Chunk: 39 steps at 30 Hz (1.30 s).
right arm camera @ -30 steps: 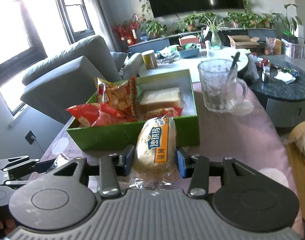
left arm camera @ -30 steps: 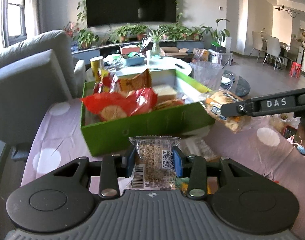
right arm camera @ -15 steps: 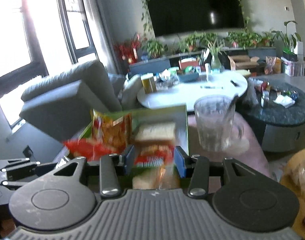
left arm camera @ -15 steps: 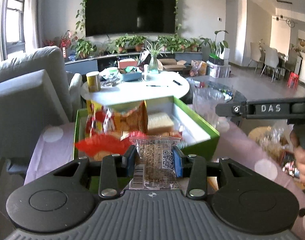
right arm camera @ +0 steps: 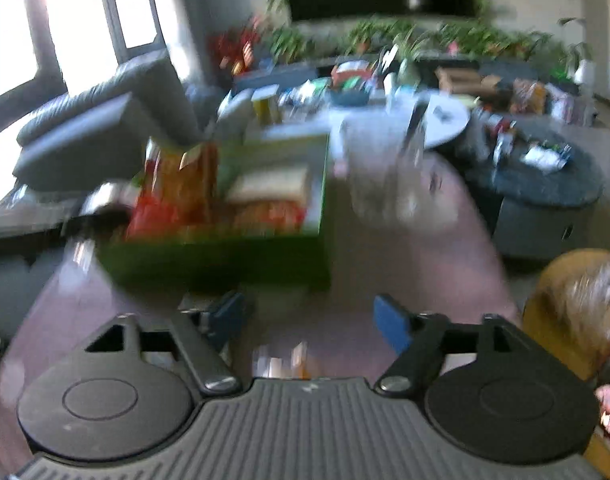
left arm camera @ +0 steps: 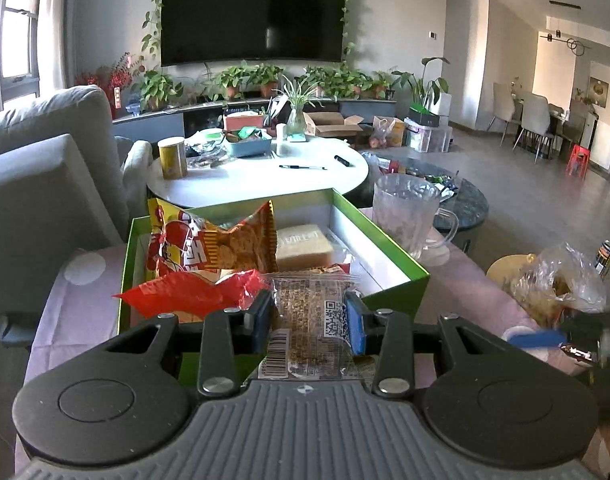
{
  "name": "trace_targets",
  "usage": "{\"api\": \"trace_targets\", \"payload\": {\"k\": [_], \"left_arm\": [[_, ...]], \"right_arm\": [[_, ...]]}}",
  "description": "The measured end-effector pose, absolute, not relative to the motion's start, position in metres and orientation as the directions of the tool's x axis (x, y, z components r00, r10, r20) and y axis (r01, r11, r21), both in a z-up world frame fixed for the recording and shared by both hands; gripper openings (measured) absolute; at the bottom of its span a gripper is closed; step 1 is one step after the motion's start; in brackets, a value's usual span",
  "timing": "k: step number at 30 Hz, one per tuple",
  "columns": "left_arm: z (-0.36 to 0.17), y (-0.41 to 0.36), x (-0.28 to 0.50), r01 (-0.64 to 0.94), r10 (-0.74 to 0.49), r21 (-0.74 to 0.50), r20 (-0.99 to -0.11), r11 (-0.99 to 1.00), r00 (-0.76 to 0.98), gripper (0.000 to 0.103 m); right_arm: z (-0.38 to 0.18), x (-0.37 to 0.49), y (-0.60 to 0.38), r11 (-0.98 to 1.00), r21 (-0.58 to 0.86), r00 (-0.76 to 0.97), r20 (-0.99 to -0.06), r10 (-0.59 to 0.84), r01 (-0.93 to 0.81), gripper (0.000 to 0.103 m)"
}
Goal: Organize snacks
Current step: 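Carry the bun into the green box with the right gripper while the left gripper drops the granola bar in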
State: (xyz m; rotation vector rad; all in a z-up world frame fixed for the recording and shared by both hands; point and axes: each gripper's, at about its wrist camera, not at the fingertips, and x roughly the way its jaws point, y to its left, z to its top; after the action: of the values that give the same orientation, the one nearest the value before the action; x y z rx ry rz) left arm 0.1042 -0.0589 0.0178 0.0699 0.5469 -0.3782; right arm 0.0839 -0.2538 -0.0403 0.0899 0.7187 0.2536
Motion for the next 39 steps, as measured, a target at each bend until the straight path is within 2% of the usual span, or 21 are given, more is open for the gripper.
{"api": "trace_targets", "payload": {"k": [6,9,16,21,28,39], "left_arm": [[0.022,-0.06,0.1,0.363,-0.329,-0.037,-0.512,0.931,0.793,0.036],[0.022,-0.06,0.101,0.363,-0.327,-0.032,-0.511,0.931,0.795,0.036],[0.026,-0.07,0.115,0.366,-0.332,-0.037,-0.512,0.93,0.792,0.036],[0.029,-0.077,0.135,0.356,-0.337,-0.062,-0.509,0.932,0.792,0.036],[0.023,-0.087,0.165,0.352,-0.334,-0.068,-0.522,0.933,0.784,0.036],[-0.003,-0.097,0.197,0.335,-0.323,-0.09,-0.58,0.938,0.748,0.036]], "right_arm": [[-0.056,0.072,-0.237,0.961,0.036,0.675,-0.705,0.219,-0.274,0.062],[-0.052,0.081,-0.245,0.962,0.126,0.66,-0.705,0.259,-0.243,0.059],[-0.004,0.106,-0.258,0.947,0.259,0.796,-0.523,0.303,-0.19,0.059],[0.013,0.143,-0.257,0.936,0.313,0.842,-0.453,0.294,-0.159,0.059],[0.006,0.183,-0.258,0.924,0.364,0.84,-0.461,0.287,-0.115,0.059],[-0.008,0.198,-0.257,0.91,0.399,0.813,-0.487,0.317,-0.116,0.059]]}}
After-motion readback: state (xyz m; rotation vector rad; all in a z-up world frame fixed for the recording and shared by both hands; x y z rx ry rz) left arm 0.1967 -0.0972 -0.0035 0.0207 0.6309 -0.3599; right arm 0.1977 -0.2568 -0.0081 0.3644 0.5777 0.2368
